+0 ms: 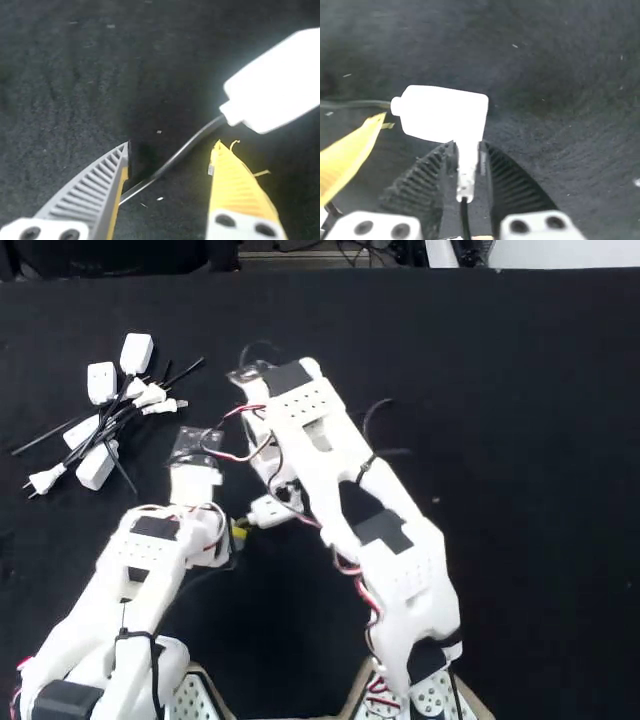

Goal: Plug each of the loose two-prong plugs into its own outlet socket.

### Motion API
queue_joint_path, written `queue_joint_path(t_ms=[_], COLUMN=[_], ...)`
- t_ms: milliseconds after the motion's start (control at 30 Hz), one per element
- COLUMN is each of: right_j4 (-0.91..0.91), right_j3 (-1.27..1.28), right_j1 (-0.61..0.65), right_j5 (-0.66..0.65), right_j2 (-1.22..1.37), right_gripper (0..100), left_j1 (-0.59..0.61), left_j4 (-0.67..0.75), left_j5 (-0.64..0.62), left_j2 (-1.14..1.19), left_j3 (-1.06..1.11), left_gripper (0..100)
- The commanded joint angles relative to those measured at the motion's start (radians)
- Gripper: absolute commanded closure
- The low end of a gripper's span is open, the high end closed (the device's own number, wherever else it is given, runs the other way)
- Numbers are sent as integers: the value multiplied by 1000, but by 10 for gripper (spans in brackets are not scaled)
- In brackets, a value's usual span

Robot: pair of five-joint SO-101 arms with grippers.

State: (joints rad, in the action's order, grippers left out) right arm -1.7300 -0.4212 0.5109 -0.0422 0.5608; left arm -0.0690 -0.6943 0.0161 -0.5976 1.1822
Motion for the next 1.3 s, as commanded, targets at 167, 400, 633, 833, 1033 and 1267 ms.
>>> queue_joint_path(t_ms=[167, 400, 633, 833, 1033, 1267], right_j4=[38, 46, 75, 72, 48, 5], right_j3=[-16, -31, -36, -39, -33, 22], right_j1=[83, 86, 15, -15, 20, 84], right_j5=[-107, -387, -611, -617, -712, -1073], right_j2=[-93, -79, -48, -41, -47, -39], right_gripper=[777, 783, 782, 735, 734, 734], left_j1=[41, 41, 151, 295, 466, 549], left_j4=[-8, -8, -72, 18, 86, 84], left_j5=[-23, -23, -117, -261, -341, -342], left_j2=[-209, -488, -571, -572, -583, -583], left_j3=[16, 134, 119, 147, 145, 122], left_gripper=[738, 738, 738, 737, 737, 737])
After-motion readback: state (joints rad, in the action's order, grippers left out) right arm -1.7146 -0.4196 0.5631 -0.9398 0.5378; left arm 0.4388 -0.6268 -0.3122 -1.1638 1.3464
